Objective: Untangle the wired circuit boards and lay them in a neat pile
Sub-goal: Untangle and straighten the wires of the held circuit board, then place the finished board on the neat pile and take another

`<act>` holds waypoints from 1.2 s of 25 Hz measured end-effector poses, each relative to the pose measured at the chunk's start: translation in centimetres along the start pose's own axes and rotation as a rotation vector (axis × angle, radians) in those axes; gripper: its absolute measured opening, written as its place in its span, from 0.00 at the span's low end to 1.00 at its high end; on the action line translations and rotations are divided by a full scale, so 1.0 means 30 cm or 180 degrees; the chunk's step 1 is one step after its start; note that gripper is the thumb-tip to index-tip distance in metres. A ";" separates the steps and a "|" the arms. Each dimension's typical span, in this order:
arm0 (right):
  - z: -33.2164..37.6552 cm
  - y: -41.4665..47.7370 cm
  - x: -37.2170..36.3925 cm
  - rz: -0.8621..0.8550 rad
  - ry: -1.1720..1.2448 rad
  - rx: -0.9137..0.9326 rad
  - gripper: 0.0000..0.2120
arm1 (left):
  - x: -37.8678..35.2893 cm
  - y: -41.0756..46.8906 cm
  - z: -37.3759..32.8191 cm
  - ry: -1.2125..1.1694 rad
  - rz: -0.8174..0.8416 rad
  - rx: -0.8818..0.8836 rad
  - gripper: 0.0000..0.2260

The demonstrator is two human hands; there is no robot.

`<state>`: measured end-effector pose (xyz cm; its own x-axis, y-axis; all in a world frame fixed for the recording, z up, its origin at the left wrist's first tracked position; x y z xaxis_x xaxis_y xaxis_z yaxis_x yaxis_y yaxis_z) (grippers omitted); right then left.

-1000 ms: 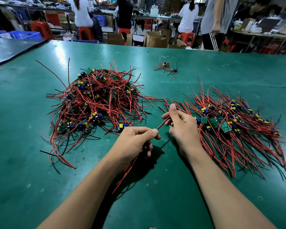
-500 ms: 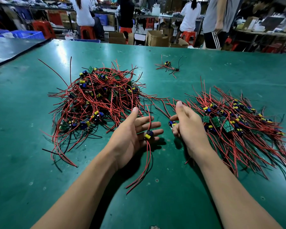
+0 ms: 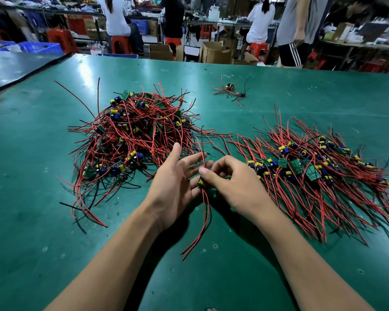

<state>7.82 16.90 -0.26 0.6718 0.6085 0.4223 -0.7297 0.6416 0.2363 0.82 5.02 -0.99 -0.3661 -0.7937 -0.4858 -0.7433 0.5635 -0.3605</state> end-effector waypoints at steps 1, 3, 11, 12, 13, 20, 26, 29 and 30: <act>0.005 -0.007 -0.006 0.0067 -0.0040 0.0010 0.13 | -0.002 -0.002 0.000 -0.0042 -0.0006 0.0011 0.29; 0.010 -0.018 -0.017 0.0195 0.0000 -0.0035 0.13 | -0.005 -0.006 -0.003 -0.0117 0.0029 0.0050 0.30; -0.028 0.060 0.122 -0.1014 -0.0466 0.0013 0.06 | -0.005 -0.011 0.005 0.0684 -0.0468 -0.0732 0.14; -0.041 0.071 0.162 -0.1228 -0.0634 -0.0035 0.06 | 0.003 -0.019 -0.003 0.0961 -0.0618 -0.1069 0.10; -0.054 0.079 0.200 -0.1382 -0.0806 -0.0082 0.07 | 0.012 -0.027 -0.012 0.1293 -0.0756 -0.1422 0.08; -0.013 0.053 0.165 -0.1181 -0.1772 0.0550 0.20 | 0.039 -0.046 -0.034 0.2719 -0.1508 -0.2644 0.06; -0.045 0.026 0.055 -0.0277 -0.2040 0.0472 0.18 | 0.085 -0.031 -0.040 0.3465 -0.1872 -0.2582 0.17; -0.064 0.049 0.100 -0.0504 -0.1880 0.0243 0.17 | 0.097 -0.025 -0.051 0.3923 -0.2009 -0.2363 0.17; -0.067 0.054 0.107 -0.0545 -0.1841 0.0205 0.15 | 0.098 -0.023 -0.054 0.4035 -0.2006 -0.2332 0.17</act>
<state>9.05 20.84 -0.28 0.6154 0.1351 0.7765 -0.6358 0.6674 0.3878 -0.66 1.92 -0.87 0.1600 -0.7262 0.6686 -0.9090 0.1558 0.3867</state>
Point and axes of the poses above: each hand's wrist, its own y-axis towards the middle knuckle, its own x-axis out of the back of the hand, z = x × y, the point moved 4 cm from there along y, towards the middle knuckle, and after that the axes turned 11 degrees about -z, right-handed, at the moved point
